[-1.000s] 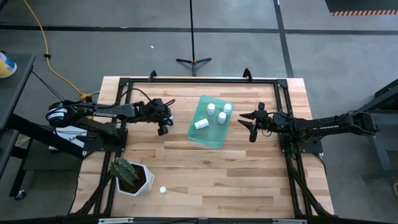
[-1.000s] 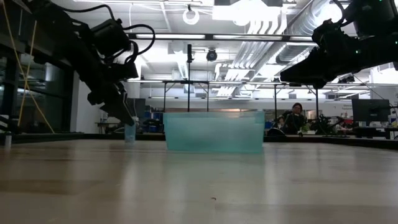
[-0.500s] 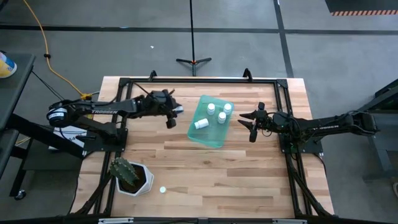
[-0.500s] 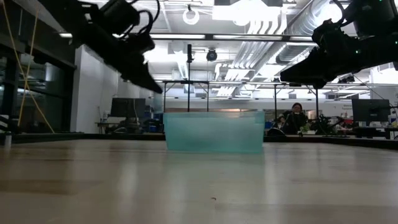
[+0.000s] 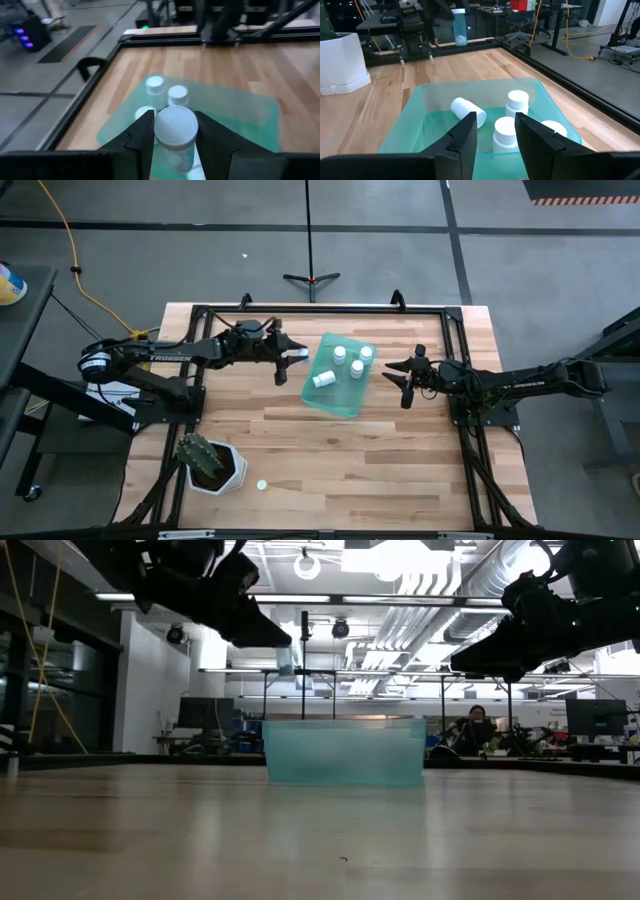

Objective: Pick and place pill bottles into a basket
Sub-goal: Put the blue pill bottle into the blue bin, then put the yellow pill bottle into the blue bin

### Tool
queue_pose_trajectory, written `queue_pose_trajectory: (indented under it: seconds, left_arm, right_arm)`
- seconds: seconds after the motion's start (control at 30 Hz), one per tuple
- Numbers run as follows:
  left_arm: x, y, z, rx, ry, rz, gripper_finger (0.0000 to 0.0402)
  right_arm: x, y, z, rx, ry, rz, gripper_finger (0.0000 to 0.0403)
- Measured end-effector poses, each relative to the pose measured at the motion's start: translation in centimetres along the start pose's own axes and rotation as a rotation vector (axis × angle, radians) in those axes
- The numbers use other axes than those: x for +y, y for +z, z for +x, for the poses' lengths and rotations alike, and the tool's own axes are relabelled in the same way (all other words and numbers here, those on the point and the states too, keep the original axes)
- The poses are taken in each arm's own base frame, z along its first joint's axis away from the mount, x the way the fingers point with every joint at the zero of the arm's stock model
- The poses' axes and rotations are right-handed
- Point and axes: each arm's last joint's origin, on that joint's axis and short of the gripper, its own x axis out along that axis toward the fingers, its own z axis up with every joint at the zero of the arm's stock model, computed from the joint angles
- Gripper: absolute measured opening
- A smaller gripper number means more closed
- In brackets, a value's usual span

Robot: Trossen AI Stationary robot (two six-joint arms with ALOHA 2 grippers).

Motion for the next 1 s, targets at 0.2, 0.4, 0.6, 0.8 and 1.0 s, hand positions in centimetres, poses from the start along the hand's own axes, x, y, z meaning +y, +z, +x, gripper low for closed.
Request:
queue_pose_trajectory:
  seconds: [0.2, 0.4, 0.6, 0.8, 1.0]
  left_arm:
    - [-0.1, -0.6, 1.7, -0.040, -0.058, 0.001, 0.0153]
    - [-0.2, -1.5, 3.2, -0.054, -0.098, 0.002, 0.0181]
    - [-0.2, -2.3, 4.9, -0.074, -0.111, 0.005, 0.0159]
    - [-0.1, -2.0, 5.7, -0.066, -0.112, 0.004, 0.0123]
    - [-0.2, -1.7, 5.7, -0.082, -0.176, 0.006, 0.0118]
  right_arm:
    - [0.0, 0.0, 0.0, 0.003, -0.001, 0.009, 0.0124]
    - [0.0, -0.1, 0.0, 0.006, -0.001, 0.009, 0.0124]
    - [0.0, -0.1, 0.0, 0.006, -0.001, 0.008, 0.0124]
    - [0.0, -0.1, 0.0, 0.006, -0.002, 0.008, 0.0124]
    - [0.0, -0.1, 0.0, 0.006, -0.002, 0.008, 0.0124]
